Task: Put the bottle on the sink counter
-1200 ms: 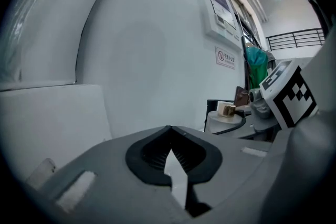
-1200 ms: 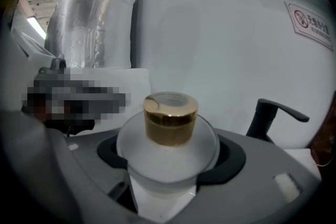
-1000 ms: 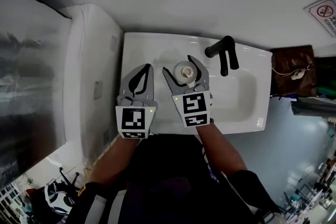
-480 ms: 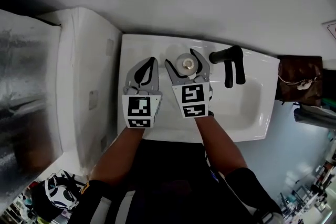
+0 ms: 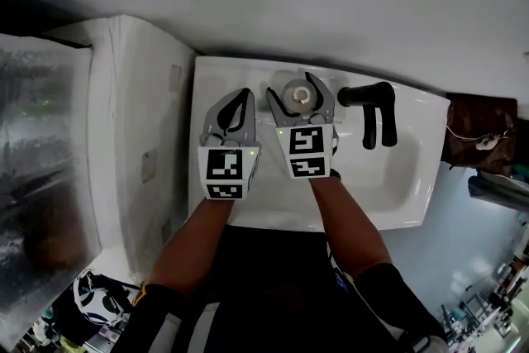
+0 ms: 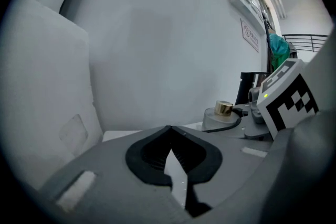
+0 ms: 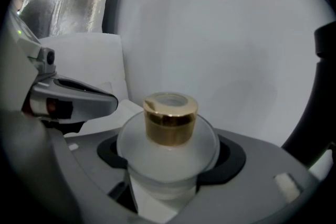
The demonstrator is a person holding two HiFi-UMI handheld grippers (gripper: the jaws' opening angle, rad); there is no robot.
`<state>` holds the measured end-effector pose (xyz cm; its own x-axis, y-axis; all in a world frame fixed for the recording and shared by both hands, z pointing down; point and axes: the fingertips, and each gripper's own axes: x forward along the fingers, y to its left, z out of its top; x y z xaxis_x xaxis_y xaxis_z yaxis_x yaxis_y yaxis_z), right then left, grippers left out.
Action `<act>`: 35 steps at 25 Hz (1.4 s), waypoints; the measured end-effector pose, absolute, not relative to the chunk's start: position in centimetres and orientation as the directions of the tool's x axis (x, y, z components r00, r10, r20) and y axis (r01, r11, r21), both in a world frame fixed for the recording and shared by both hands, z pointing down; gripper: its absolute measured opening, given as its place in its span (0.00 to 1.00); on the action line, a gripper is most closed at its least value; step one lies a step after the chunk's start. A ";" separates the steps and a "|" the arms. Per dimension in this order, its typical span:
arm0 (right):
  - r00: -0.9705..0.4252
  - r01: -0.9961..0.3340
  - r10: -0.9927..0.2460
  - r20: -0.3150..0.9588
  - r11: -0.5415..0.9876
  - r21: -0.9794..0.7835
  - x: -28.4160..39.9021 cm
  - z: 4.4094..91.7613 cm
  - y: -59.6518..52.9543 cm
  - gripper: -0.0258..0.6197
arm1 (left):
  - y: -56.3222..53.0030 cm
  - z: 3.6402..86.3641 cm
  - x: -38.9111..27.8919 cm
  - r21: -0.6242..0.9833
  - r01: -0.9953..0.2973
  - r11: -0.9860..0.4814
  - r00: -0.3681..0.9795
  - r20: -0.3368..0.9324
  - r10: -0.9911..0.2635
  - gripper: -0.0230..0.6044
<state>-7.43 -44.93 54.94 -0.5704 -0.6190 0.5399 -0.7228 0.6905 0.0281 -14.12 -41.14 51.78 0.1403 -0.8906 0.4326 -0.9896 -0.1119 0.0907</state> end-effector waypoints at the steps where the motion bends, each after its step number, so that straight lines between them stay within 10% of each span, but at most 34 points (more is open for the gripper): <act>1: -0.570 -0.723 -0.618 0.541 0.691 0.028 -7.5 55.1 -45.0 0.57 | -41.2 52.0 -14.2 0.098 -0.989 -0.108 0.140 0.435 -0.889 0.04; 35: -0.537 -0.730 -0.637 0.554 0.680 0.074 -8.1 56.7 -45.5 0.58 | -42.5 53.0 -14.4 0.124 -0.985 -0.123 0.166 0.445 -0.880 0.04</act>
